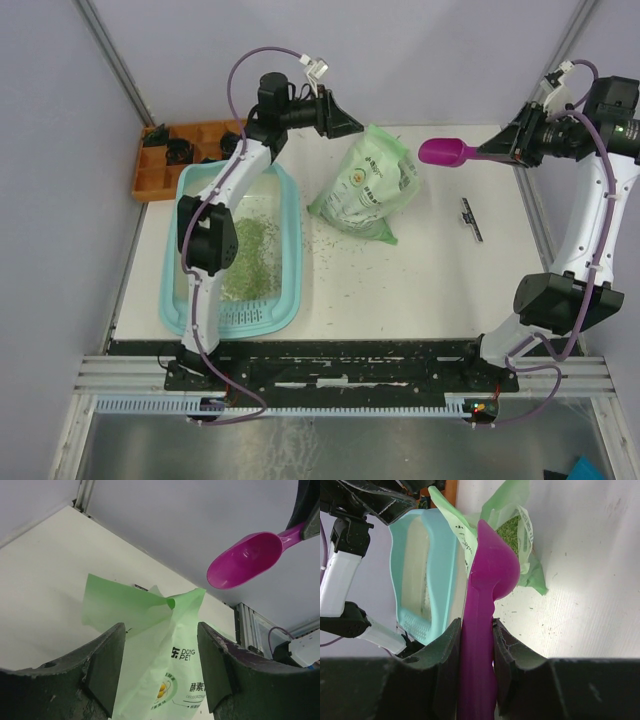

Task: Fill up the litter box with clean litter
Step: 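Scoop the cat litter from the cat litter bag.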

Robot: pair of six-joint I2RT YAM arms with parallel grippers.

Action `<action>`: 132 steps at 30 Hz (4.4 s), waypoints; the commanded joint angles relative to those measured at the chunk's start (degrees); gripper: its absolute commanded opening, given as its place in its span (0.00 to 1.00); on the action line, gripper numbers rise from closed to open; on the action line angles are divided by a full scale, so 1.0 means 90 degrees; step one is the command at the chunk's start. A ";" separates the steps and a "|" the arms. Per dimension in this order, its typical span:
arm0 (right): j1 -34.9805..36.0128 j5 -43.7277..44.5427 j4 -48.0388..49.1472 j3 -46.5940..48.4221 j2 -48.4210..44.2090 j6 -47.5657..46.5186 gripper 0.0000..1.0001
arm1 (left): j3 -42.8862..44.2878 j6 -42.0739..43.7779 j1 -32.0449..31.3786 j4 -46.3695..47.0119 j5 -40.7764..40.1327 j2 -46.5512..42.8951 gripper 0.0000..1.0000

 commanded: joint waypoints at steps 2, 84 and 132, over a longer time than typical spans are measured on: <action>-0.0025 0.0082 -0.0220 0.0002 -0.0047 -0.0397 0.02 | 0.0140 -0.0334 -0.0316 0.0372 0.0186 0.0155 0.64; 0.3401 0.1677 0.0176 0.0385 0.1641 -0.0225 0.02 | -0.1441 0.0201 -0.0818 0.0362 -0.0876 -0.1932 0.03; 0.4336 0.4034 0.2630 -0.2907 0.2500 -0.1177 0.02 | -0.1218 -0.0129 -0.0819 0.0554 -0.0932 -0.1509 0.03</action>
